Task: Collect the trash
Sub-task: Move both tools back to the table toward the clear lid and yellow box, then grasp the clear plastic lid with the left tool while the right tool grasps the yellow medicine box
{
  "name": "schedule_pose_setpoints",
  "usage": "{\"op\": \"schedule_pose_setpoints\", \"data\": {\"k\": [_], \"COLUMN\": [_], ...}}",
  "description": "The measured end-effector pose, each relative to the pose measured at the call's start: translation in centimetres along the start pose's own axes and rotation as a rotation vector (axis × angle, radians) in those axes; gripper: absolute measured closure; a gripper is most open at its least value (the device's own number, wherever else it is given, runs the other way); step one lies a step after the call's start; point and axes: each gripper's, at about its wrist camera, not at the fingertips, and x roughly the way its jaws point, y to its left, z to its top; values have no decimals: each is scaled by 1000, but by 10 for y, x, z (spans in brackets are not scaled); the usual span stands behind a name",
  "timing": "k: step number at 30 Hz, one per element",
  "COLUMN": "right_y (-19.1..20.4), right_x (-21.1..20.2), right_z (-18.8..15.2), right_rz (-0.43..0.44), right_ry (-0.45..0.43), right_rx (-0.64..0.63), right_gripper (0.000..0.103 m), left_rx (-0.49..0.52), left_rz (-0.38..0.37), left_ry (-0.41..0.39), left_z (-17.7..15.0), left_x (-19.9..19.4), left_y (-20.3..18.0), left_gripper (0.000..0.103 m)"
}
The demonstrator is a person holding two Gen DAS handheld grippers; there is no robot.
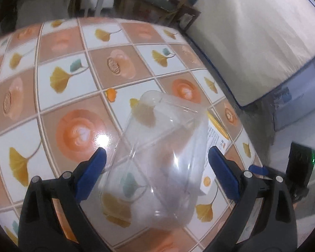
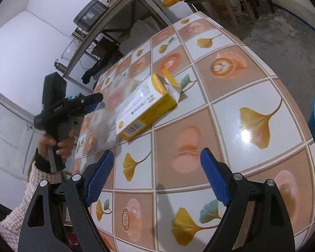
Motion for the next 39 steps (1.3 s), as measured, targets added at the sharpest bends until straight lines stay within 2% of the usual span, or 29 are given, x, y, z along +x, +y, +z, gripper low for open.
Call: {"op": "schedule_pose_setpoints", "data": {"k": [4,7,13,15,22,27,31,36,37,39], "right_y": [-7,-10,-10,-10,0,28,63,96,99,104], "right_x": [2,4,3,2,-3,5,28,105,123,150], "right_z": [0,1,0,0,6,27,56,100,108,116], "right_rz": [12,17,33,36,43,52,49,-20,-47,-89], "right_ry": [6,11,7,6,-1,6,27,159,188,227], "right_rx": [11,19,24,25,-3,-91,-195,-263,-265,-282], "right_gripper": [21,21,21,21,21,22,38,64,68,70], "left_rx": [8,2,-19,-31,-144,-276,-377,-462,-470,-487], "left_rz": [18,30,73,60,22,41,51,32,32,38], "left_ry": [16,36,17,4,-124,-233,-294,-356,-365,-373], "left_z": [0,-2,-6,-8,-34,-76,-113,-145,-150,-156], "left_x": [5,8,-2,-7,-47,-74,-86,-94,-95,-94], "left_y": [-2,-4,-7,-7,2,21,32,38,37,35], "left_gripper": [10,14,16,16,16,16,16,16,16,16]}}
